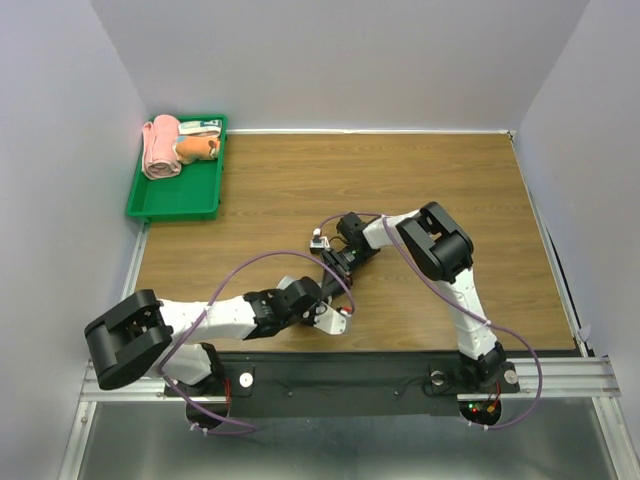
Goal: Roll the towels
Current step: Place the rolled towel into the container
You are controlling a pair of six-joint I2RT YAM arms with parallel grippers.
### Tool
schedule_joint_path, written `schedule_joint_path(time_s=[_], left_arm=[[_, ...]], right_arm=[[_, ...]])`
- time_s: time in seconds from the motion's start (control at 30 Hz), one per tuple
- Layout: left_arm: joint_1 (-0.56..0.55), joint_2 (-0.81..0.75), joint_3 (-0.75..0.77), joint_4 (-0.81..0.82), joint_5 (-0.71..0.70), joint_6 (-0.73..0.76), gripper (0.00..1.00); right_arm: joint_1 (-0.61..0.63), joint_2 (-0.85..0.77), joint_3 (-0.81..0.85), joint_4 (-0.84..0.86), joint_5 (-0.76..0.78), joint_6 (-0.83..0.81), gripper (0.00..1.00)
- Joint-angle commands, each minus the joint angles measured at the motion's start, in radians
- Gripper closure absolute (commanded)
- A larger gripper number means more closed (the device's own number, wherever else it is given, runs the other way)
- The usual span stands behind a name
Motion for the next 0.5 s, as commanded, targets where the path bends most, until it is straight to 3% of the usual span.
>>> schedule_joint_path(time_s=[0.0, 0.03, 0.07, 0.1, 0.27, 0.47], left_arm=[[0.056, -0.008, 0.054, -0.165, 0.173, -0.073, 1.0], [0.074, -0.025, 0.066, -0.192, 0.202, -0.076, 1.0], [0.092, -0.058, 0.095, -0.256, 0.225, -0.073, 1.0], [0.111, -0.077, 0.111, -0.29, 0.253, -0.065, 1.0], [0.241, -0.169, 0.199, -0.45, 0.363, 0.01, 1.0], [0.436, -0.148, 0.362, -0.619, 0.479, 0.182, 1.0]], right_arm=[[-0.025, 0.028, -0.029, -0.014, 0.24, 0.067, 0.42], [-0.047, 0.007, -0.029, -0.017, 0.258, 0.061, 0.33], [-0.07, -0.027, -0.027, -0.021, 0.269, 0.056, 0.11], [-0.12, -0.044, -0.024, -0.026, 0.277, 0.05, 0.01], [-0.266, -0.139, 0.034, -0.107, 0.317, 0.012, 0.0], [-0.375, -0.219, 0.1, -0.202, 0.369, -0.048, 0.0]])
